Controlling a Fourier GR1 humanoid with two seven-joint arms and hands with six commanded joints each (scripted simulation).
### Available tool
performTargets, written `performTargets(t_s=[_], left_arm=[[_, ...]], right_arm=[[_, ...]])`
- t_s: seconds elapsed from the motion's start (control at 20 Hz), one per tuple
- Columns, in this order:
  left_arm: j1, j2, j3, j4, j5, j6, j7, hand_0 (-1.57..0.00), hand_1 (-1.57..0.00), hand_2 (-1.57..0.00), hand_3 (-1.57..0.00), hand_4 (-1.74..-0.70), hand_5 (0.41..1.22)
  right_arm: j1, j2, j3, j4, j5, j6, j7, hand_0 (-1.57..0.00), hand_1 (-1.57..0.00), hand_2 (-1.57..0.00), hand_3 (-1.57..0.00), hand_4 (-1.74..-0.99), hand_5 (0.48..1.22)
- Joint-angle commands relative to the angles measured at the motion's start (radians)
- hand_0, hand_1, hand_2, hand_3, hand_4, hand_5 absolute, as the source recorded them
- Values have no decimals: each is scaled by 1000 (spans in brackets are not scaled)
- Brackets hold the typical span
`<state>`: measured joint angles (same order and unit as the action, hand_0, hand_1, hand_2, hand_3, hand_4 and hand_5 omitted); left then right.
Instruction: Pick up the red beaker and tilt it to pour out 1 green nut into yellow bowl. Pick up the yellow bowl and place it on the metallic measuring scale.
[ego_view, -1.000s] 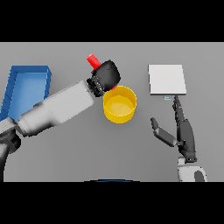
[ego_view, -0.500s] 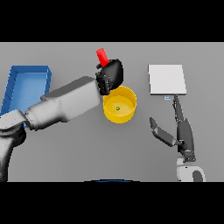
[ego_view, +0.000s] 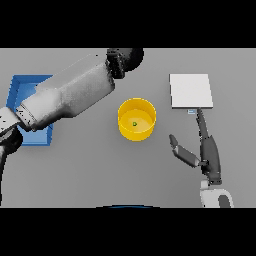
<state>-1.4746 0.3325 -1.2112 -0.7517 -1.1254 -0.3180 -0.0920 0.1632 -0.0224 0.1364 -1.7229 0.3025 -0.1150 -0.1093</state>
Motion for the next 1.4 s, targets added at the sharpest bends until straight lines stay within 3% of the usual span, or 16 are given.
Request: performTargets(t_s=[0.0, 0.05, 0.15, 0.3, 0.5, 0.7, 0.8, 0.95, 1.2, 1.35], left_arm=[[-21, 8, 21, 25, 11, 28, 5, -1571, -1571, -1434, -1266, -1689, 1221], [-53, 26, 45, 52, 34, 40, -20, -1571, -1571, -1461, -1041, -1699, 1221], [-99, 56, 96, 95, 77, 54, -16, -1571, -1571, -1501, -1232, -1705, 1221], [-133, 84, 217, 188, 186, 46, 56, -1571, -1571, -1535, -1397, -1720, 1221], [-89, 160, 448, 299, 414, 91, 207, -1571, -1571, -1556, -1360, -1732, 1221], [36, 259, 611, 301, 629, 200, 227, -1571, -1571, -1565, -1410, -1737, 1221], [118, 307, 675, 266, 726, 255, 236, -1571, -1571, -1567, -1428, -1739, 1221], [277, 365, 744, 137, 848, 371, 360, -1571, -1571, -1569, -1432, -1740, 1221], [560, 430, 791, -138, 992, 542, 559, -1571, -1571, -1570, -1457, -1741, 1221], [725, 467, 788, -304, 1040, 633, 648, -1571, -1571, -1571, -1450, -1741, 1221]], right_arm=[[-15, -8, -11, 10, -7, 1, 9, 1, 1, 1, 1, -1190, 594], [-17, -2, -6, 11, -10, 6, 13, 1, 1, 1, 1, -1186, 596], [-25, -7, -20, 4, -41, 18, 6, 1, 1, 1, 1, -1181, 593], [-27, 8, -13, 7, -68, 37, 2, 1, 1, 1, 1, -1193, 597], [-23, -1, -19, 21, -77, 46, -13, 1, 1, 1, 1, -1222, 592], [-34, -17, -30, 43, -88, 55, -41, 1, 1, 1, 1, -1220, 587], [-51, -21, -27, 42, -83, 57, -29, 1, 1, 1, 1, -1226, 587], [-39, -33, -27, 48, -81, 64, -56, 1, 1, 1, 1, -1217, 599], [-54, -47, -15, 45, -52, 65, -20, 1, 1, 1, 1, -1212, 641], [-46, -50, -11, 54, -45, 68, -32, 1, 1, 1, 1, -1206, 657]])
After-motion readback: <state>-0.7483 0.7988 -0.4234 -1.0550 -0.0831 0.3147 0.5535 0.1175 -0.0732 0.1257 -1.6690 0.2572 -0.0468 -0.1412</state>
